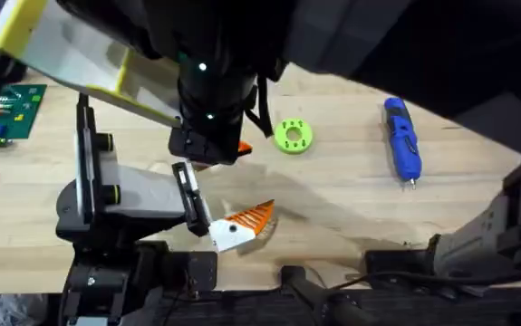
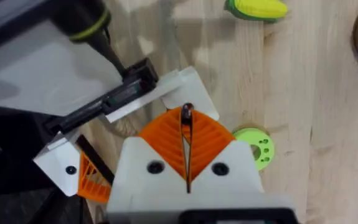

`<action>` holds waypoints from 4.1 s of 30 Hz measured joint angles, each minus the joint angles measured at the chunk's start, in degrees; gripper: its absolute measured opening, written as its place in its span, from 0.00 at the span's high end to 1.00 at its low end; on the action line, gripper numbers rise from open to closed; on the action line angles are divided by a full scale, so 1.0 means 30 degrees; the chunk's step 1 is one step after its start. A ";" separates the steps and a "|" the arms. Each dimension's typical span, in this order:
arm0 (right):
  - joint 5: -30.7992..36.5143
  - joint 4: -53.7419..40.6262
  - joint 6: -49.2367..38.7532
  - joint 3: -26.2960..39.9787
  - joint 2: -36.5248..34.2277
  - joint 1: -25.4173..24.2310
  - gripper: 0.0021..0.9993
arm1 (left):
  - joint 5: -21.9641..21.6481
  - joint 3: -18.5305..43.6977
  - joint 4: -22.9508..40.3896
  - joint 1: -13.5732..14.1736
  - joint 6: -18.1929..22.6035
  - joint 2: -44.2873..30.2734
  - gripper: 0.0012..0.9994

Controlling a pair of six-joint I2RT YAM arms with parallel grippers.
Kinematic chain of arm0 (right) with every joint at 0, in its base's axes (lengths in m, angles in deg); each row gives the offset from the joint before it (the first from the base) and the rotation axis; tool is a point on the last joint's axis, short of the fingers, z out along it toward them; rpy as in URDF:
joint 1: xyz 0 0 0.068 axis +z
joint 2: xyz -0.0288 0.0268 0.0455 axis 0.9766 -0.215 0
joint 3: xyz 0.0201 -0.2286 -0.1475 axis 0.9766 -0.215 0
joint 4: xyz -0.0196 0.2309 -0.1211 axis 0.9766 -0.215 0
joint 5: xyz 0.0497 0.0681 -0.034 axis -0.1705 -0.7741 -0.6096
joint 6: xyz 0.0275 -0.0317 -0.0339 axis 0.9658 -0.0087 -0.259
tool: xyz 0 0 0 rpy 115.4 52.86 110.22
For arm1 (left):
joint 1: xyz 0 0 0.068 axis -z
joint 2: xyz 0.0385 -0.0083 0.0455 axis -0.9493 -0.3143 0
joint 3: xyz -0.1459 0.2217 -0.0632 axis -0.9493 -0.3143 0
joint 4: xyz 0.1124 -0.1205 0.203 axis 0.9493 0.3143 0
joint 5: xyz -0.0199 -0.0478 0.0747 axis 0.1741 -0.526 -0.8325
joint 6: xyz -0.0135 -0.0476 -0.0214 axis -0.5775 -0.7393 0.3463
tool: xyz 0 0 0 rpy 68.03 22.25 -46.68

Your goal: Pick up the gripper from the table and insert it into the empty holder that is missing its gripper. Then pick up a screw, insert it into the mounting hole, and use the screwdriver to tighten it. Finally, clean up the table by picking up the vegetable and placing it into the bucket.

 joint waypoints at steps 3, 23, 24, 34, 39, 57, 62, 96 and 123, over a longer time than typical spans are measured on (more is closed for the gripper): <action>0.0004 -0.0129 0.0004 0.0000 0.0000 0.0000 0.99 | 0.0000 0.0000 0.0000 0.0000 -0.0004 0.0000 0.01; 0.0000 0.0201 -0.0277 -0.0007 0.0000 -0.0171 0.99 | 0.0000 0.0000 0.0000 0.0000 0.0000 0.0000 0.01; 0.0000 0.0157 -0.0277 -0.0011 0.0000 -0.0178 0.99 | 0.0000 0.0000 0.0000 0.0000 0.0000 0.0000 0.01; 0.0000 -0.0093 -0.0350 -0.0015 0.0000 -0.0182 0.99 | 0.0000 0.0000 0.0000 0.0000 -0.0007 -0.0003 0.01; 0.0000 -0.0089 -0.0350 -0.0015 0.0000 -0.0182 0.99 | 0.0000 0.0000 0.0000 -0.0004 -0.0007 0.0000 0.01; 0.0000 -0.0089 -0.0350 -0.0015 0.0000 -0.0182 0.99 | 0.0000 0.0000 0.0000 0.0000 -0.0007 -0.0005 0.01; 0.0000 -0.0089 -0.0350 -0.0015 0.0000 -0.0182 0.99 | 0.0000 0.0000 0.0000 0.0000 -0.0007 0.0000 0.01; -0.0430 -0.0353 -0.0355 -0.0015 -0.0634 -0.0306 0.99 | 0.0000 0.0000 0.0007 0.0000 -0.0080 -0.0002 0.01; -0.0408 -0.0517 -0.0495 -0.0015 -0.0627 -0.0476 0.00 | 0.0000 0.0000 0.0007 -0.0007 -0.0073 0.0000 0.01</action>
